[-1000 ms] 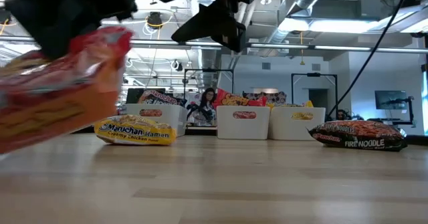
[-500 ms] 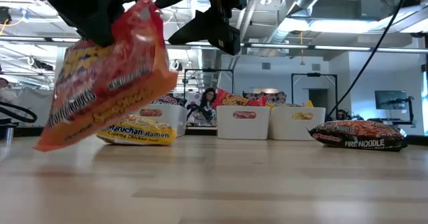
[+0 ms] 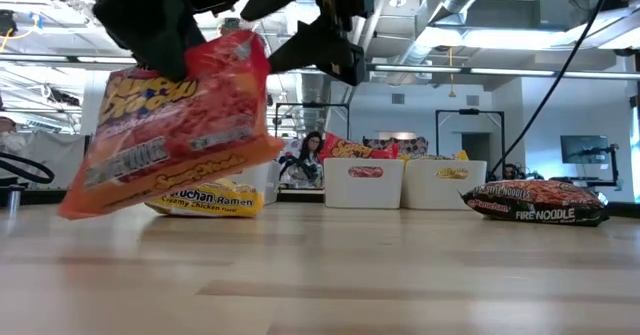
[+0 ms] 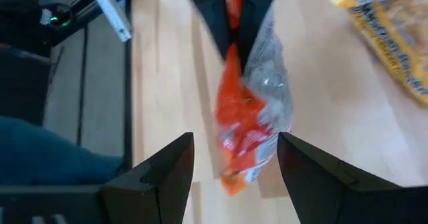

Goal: Sort Maruchan noodles
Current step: Put the red noodle pack into the middle white bin

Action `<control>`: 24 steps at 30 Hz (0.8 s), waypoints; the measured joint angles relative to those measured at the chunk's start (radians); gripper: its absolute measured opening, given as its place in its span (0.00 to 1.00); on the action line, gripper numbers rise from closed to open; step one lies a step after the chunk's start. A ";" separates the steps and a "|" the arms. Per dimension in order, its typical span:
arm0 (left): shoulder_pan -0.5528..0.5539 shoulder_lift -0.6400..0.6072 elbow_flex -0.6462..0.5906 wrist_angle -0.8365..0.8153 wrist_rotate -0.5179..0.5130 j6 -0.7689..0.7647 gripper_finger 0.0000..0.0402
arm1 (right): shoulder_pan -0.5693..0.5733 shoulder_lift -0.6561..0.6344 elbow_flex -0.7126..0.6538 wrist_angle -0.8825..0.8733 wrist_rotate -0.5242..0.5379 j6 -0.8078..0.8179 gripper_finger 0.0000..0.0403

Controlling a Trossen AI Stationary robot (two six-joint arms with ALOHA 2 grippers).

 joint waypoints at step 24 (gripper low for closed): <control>0.028 0.000 0.000 0.160 -0.090 0.009 0.00 | -0.019 0.000 0.000 0.000 0.044 0.062 0.20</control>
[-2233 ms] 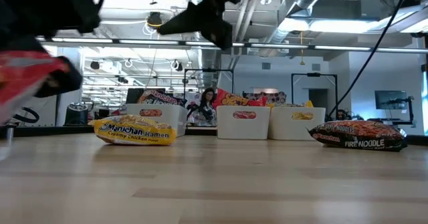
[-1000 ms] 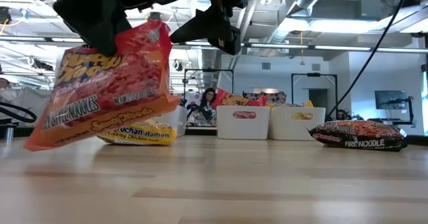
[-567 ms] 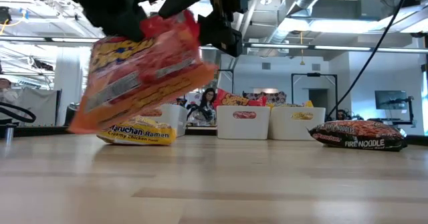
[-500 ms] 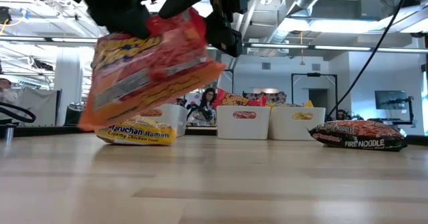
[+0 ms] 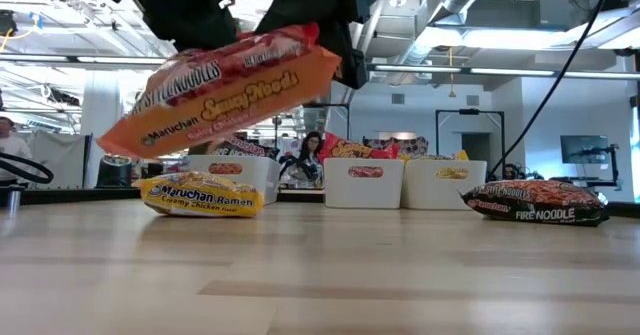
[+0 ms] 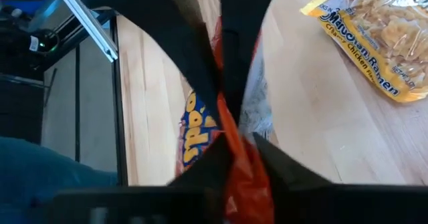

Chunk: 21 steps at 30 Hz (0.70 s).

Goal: Sort Maruchan noodles
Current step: Put the red noodle pack into the middle white bin

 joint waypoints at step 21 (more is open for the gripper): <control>0.173 0.000 0.036 0.007 0.341 -0.105 0.31 | -0.004 0.000 0.000 -0.022 0.029 0.066 0.01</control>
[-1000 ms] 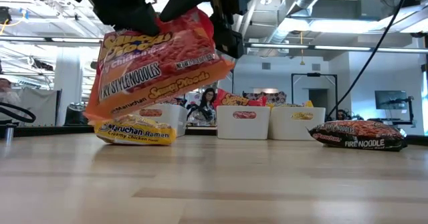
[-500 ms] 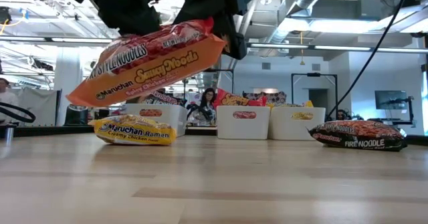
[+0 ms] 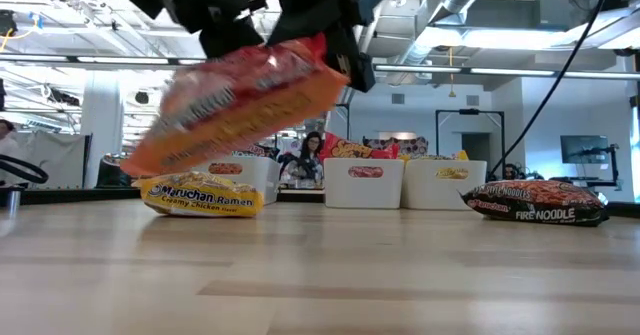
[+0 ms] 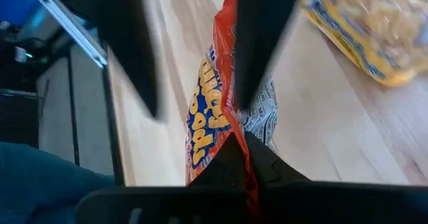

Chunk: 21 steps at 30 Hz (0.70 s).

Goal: Sort Maruchan noodles
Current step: Put the red noodle pack into the middle white bin

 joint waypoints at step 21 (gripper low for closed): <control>0.356 0.000 0.199 -0.096 0.182 0.037 0.33 | -0.307 -0.216 -0.001 -0.496 -0.055 -0.531 0.01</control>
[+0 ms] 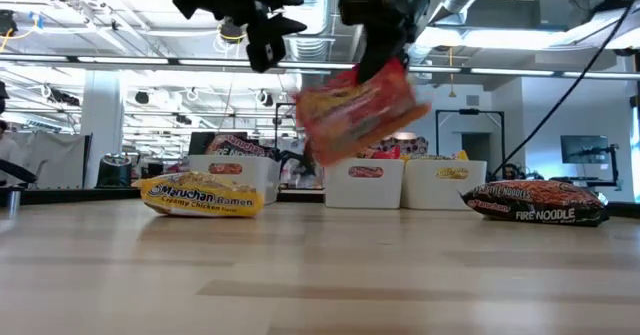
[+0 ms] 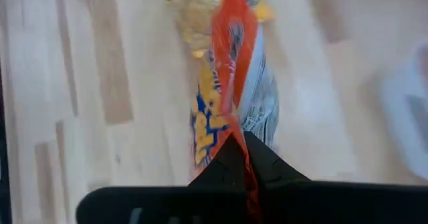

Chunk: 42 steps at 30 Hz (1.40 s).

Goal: Sort Maruchan noodles
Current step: Put the red noodle pack into the middle white bin

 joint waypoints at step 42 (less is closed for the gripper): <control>0.120 0.000 0.013 0.031 -0.339 0.069 0.33 | -0.402 0.002 0.000 0.077 0.002 -0.647 0.01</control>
